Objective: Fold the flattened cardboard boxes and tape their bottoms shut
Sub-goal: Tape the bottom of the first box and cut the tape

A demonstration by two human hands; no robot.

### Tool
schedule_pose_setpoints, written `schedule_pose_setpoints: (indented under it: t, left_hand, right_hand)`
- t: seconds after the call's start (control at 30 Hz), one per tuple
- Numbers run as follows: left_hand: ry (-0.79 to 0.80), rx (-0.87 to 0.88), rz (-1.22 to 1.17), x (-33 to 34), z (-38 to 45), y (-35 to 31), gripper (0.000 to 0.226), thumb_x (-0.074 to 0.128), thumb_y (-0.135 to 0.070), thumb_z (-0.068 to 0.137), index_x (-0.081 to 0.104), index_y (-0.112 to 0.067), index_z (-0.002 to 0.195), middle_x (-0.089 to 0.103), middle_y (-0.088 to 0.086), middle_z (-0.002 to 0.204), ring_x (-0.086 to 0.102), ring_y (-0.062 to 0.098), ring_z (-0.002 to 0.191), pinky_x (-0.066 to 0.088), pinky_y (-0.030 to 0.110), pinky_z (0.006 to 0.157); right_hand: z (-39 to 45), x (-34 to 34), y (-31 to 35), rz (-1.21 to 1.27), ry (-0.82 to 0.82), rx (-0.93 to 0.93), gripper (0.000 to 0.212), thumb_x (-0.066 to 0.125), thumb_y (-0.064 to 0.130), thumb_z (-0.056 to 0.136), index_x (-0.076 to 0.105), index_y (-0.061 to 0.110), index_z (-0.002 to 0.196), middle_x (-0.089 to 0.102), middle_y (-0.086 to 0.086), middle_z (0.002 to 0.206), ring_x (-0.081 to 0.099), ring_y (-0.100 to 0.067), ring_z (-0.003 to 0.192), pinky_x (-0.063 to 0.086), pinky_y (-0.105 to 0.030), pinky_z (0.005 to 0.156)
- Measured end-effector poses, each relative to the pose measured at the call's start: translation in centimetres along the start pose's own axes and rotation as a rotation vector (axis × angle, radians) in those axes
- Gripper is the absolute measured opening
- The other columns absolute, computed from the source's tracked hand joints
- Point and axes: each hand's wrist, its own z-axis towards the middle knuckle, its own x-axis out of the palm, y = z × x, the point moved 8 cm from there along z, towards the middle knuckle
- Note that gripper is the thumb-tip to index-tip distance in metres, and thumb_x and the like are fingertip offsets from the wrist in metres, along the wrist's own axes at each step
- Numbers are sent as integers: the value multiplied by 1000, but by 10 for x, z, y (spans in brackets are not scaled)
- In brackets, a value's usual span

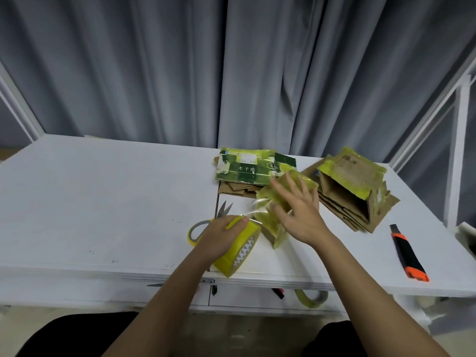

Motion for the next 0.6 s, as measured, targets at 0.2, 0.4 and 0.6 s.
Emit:
schedule_pose_setpoints:
  t: [0.2, 0.4, 0.6]
  left_hand:
    - [57, -131, 40, -12, 13, 20, 48, 27, -56, 97, 62, -29, 118, 58, -1, 117, 55, 18, 110, 40, 30, 93]
    - [-162, 35, 551, -60, 31, 66, 20, 56, -30, 93, 72, -19, 98, 68, 5, 103, 61, 27, 101, 42, 28, 78]
    - [-218, -94, 698, -62, 39, 101, 64, 61, -41, 88, 38, -12, 140, 40, 16, 136, 38, 36, 124, 34, 42, 99]
  right_hand:
    - [10, 18, 0, -130, -104, 40, 43, 38, 47, 99, 45, 37, 140, 25, 5, 157, 9, -22, 148, -6, -54, 115]
    - [9, 19, -2, -56, -132, 40, 42, 38, 45, 99, 47, 35, 140, 26, 4, 157, 7, -21, 148, -10, -53, 114]
    - [7, 20, -2, -49, -117, 45, 42, 37, 44, 100, 45, 35, 140, 24, 3, 158, 5, -20, 148, -12, -53, 114]
